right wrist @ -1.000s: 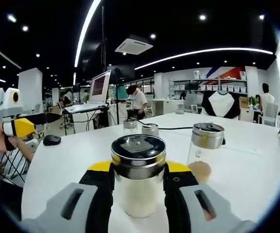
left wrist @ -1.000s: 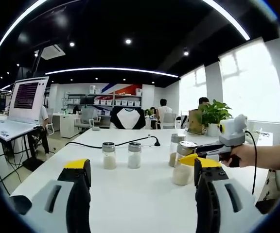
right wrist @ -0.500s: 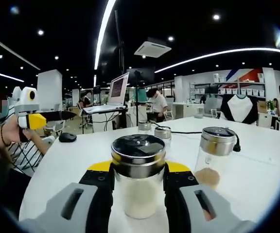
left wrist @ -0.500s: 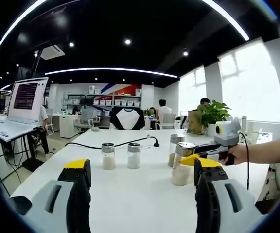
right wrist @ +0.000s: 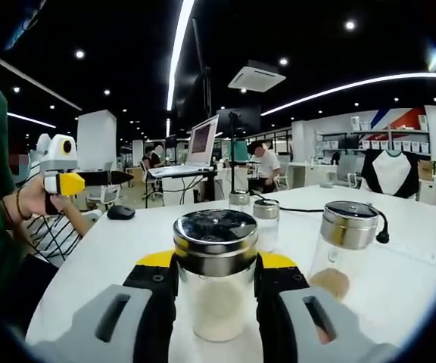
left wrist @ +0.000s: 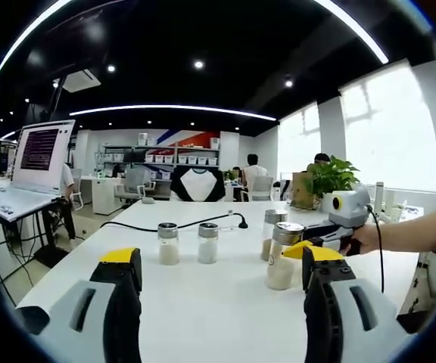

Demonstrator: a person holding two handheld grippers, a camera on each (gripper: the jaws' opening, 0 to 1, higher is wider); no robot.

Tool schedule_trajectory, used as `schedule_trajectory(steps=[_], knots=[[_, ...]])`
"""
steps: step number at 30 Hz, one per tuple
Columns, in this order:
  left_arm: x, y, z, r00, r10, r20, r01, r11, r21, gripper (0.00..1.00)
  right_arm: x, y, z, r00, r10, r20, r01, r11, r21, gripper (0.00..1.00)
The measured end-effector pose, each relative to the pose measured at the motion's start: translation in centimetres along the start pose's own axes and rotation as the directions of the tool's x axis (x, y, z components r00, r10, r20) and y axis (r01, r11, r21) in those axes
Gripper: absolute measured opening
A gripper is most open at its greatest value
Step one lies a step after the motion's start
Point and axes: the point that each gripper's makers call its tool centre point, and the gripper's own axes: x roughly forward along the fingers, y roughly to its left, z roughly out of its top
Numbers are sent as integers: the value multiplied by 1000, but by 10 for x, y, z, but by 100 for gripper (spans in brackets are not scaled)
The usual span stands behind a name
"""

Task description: Rotate the seasoning bottle until the label or dispensing opening points toward the visible target arrow and the bottle remains upright within the marked orientation range

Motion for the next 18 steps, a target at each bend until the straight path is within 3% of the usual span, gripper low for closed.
schedule_trajectory(steps=[9, 13, 16, 18], knots=[[-1, -3, -1, 1000, -7, -3, 7, 1000, 0, 92, -1, -1, -1, 1000, -22, 15, 22, 1000, 20, 39], [-1, -3, -1, 1000, -9, -4, 9, 1000, -3, 92, 0, 1, -2, 998, -57, 10, 56, 997, 45, 56], [0, -3, 0, 1000, -8, -2, 8, 1000, -3, 92, -1, 5, -6, 996, -91, -11, 92, 995, 39, 61], [0, -3, 0, 1000, -10, 0, 10, 1000, -3, 92, -2, 5, -3, 992, -126, 7, 125, 990, 59, 65]])
